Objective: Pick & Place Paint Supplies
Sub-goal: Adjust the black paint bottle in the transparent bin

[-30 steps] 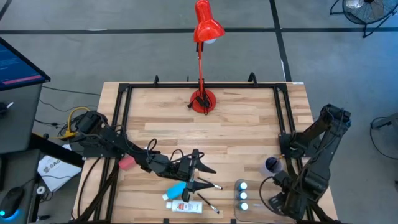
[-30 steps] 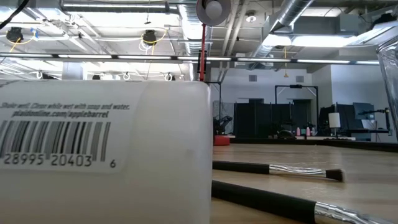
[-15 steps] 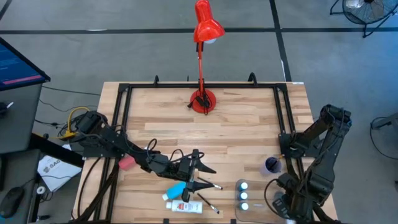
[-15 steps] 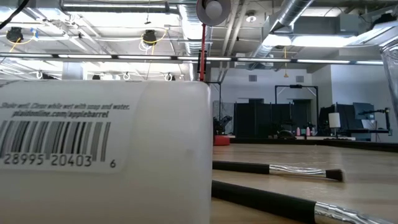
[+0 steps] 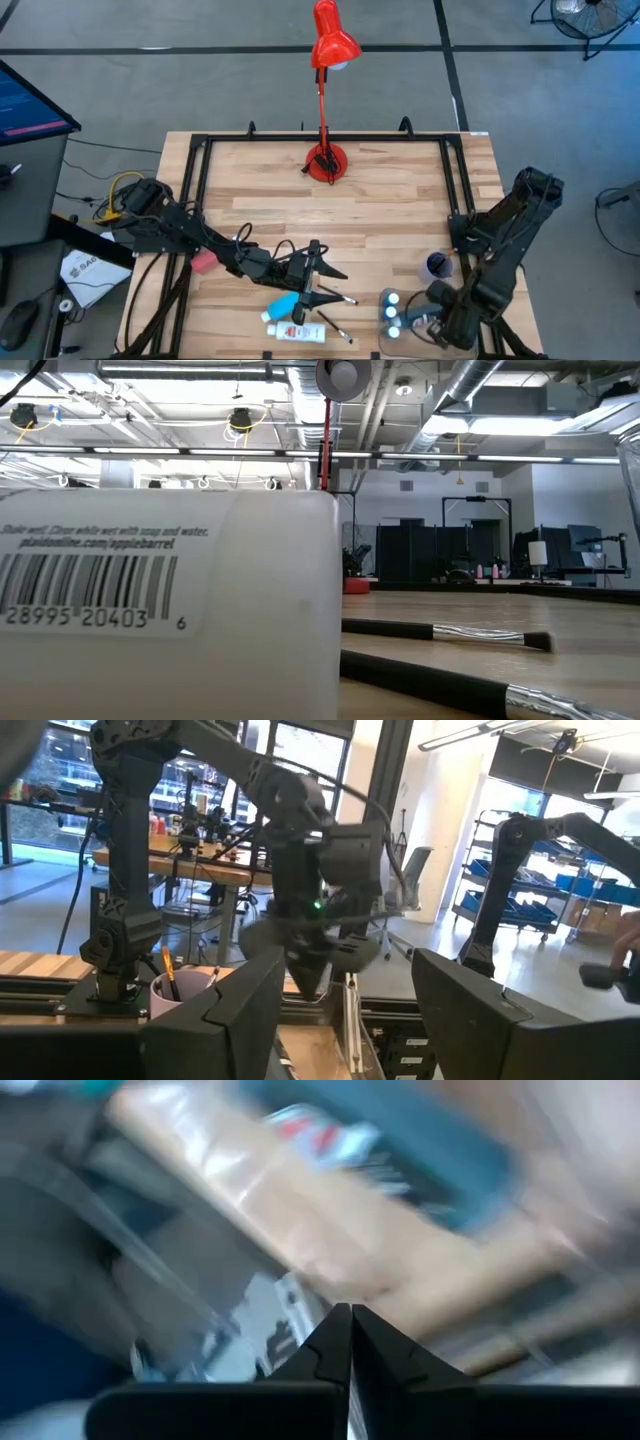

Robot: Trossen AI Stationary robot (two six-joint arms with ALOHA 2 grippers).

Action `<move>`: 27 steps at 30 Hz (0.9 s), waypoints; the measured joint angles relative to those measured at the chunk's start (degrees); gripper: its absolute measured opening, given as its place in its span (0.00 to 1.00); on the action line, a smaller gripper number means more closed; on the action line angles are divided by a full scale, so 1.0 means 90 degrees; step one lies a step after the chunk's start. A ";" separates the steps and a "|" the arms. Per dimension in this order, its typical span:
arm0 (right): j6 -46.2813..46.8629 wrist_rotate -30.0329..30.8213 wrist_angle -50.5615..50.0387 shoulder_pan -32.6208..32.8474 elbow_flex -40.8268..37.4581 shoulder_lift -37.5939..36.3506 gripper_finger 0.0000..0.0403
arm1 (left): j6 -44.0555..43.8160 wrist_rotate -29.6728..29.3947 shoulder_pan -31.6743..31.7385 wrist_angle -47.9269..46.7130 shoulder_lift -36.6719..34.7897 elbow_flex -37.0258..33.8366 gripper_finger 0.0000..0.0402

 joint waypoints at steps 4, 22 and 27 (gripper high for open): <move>-0.1627 -0.0057 0.1019 0.0061 -0.0457 0.0005 0.01 | 0.0000 0.0028 0.0000 0.0000 0.0000 0.0000 0.52; -0.6839 0.1081 0.1916 -0.0025 -0.0569 0.0099 0.17 | 0.0000 0.0032 -0.0007 0.0004 0.0000 0.0000 0.52; -0.6772 0.1118 0.1877 -0.0046 -0.0569 0.0875 0.25 | 0.0000 0.0030 -0.0037 0.0002 0.0000 0.0000 0.52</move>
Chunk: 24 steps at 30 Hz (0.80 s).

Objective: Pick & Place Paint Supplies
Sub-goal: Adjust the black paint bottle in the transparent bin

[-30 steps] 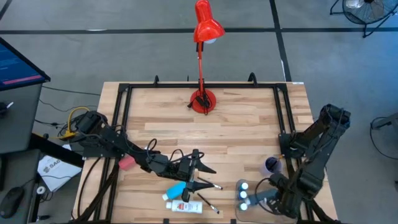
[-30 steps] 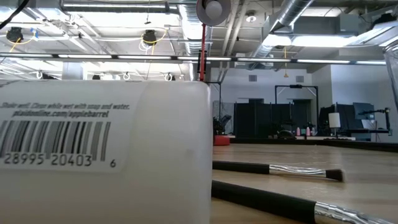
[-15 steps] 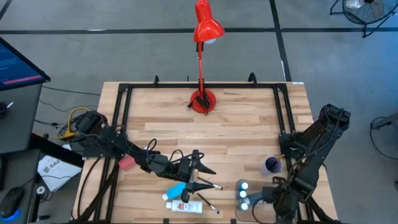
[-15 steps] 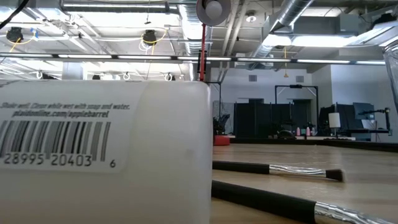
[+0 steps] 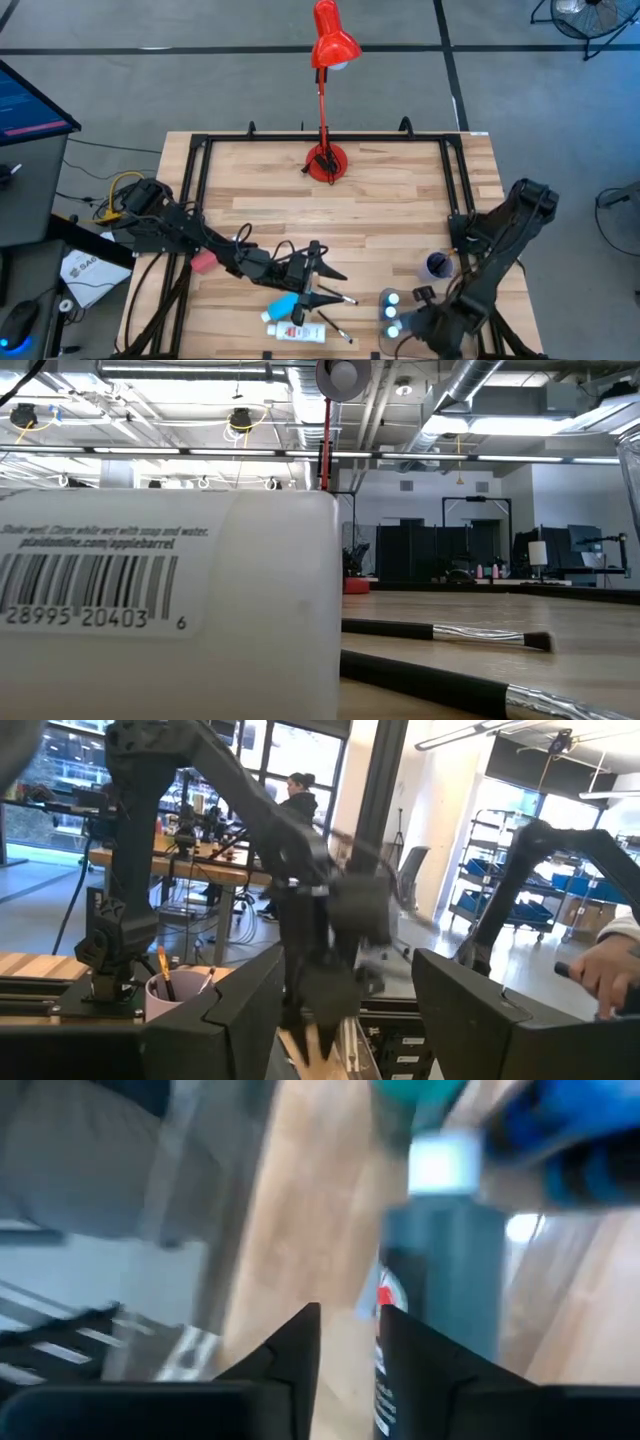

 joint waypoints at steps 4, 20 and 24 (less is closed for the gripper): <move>0.0002 -0.0236 -0.0417 -0.0106 0.0182 0.0727 0.33 | 0.0000 0.0001 -0.0016 0.0001 0.0000 0.0000 0.52; 0.0437 -0.1679 -0.1028 -0.0289 0.0932 0.1598 0.50 | 0.0000 -0.0001 -0.0009 0.0044 0.0000 0.0000 0.52; 0.0371 -0.1618 -0.1445 -0.0366 0.1354 0.1570 0.47 | 0.0000 0.0001 -0.0009 0.0046 0.0000 0.0000 0.52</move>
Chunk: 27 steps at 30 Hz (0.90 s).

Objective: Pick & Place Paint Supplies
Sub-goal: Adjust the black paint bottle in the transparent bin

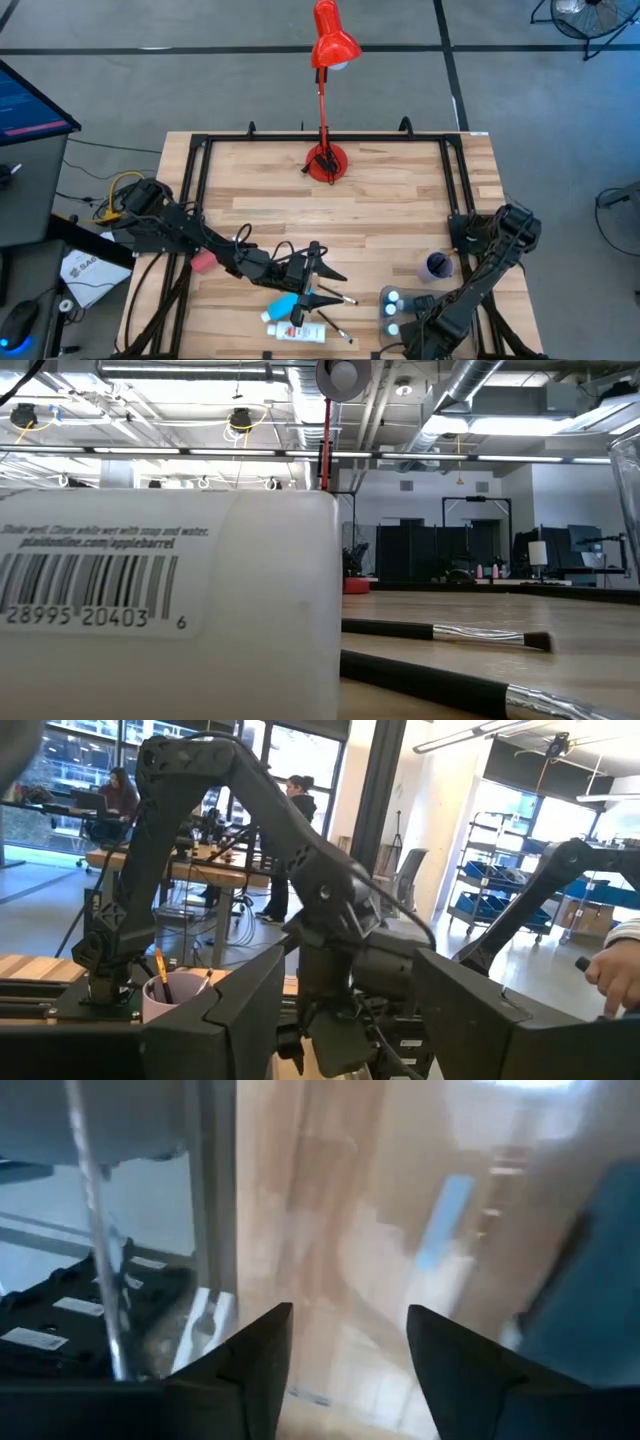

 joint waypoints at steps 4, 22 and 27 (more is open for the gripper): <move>-0.0273 0.0839 -0.0604 -0.0033 0.0444 -0.0002 0.41 | 0.0000 -0.0002 0.0000 0.0000 0.0000 0.0000 0.52; -0.0228 0.2301 -0.2092 -0.0027 0.0368 -0.0005 0.33 | 0.0000 0.0000 -0.0004 0.0000 0.0000 0.0000 0.52; 0.0053 0.2279 -0.1869 -0.0036 0.0117 -0.0011 0.50 | 0.0002 -0.0001 -0.0002 0.0000 0.0000 0.0000 0.52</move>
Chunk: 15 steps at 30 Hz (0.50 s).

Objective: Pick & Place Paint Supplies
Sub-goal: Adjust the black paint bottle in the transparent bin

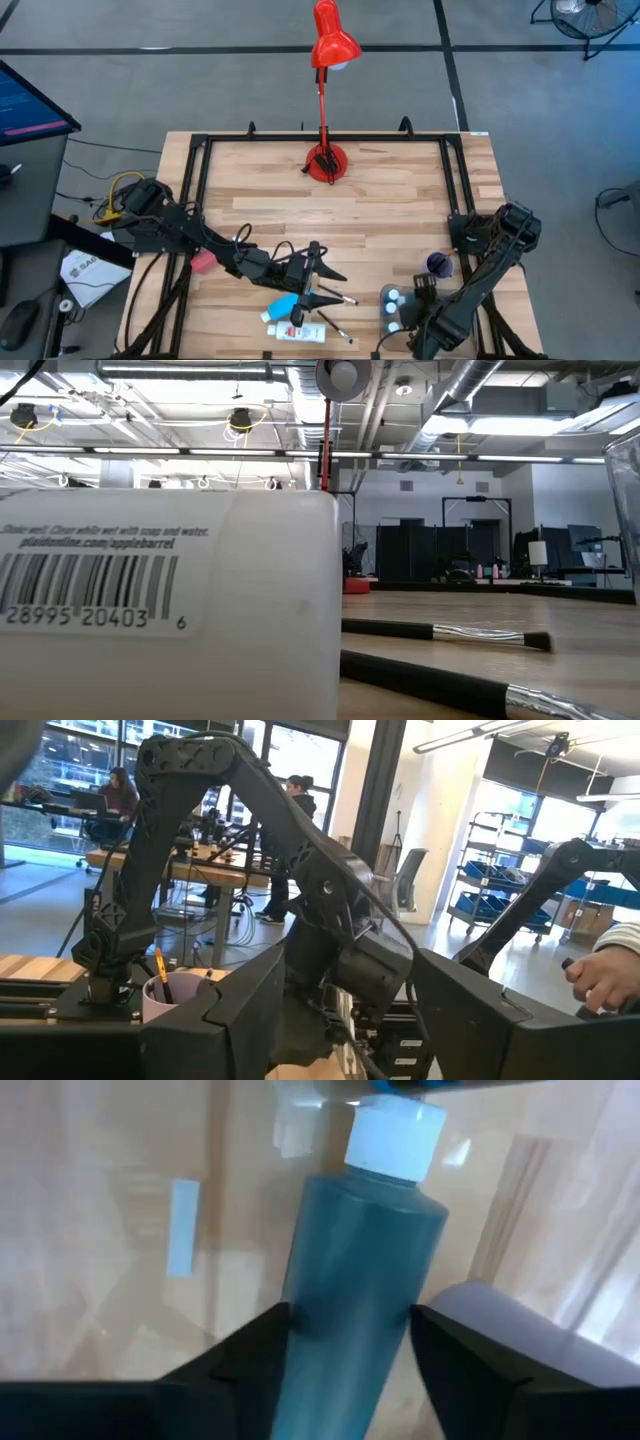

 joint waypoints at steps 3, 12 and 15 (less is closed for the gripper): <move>0.0189 0.0007 0.0146 -0.0038 -0.0053 0.0006 0.61 | 0.0001 0.0000 0.0000 0.0000 0.0000 0.0000 0.52; 0.0491 0.0012 0.0489 -0.0064 -0.0051 0.0031 0.74 | 0.0001 0.0001 -0.0002 0.0000 0.0000 0.0000 0.52; 0.0864 -0.0007 0.0529 -0.0123 -0.0051 0.0071 0.74 | 0.0001 0.0000 -0.0002 0.0002 0.0000 0.0000 0.52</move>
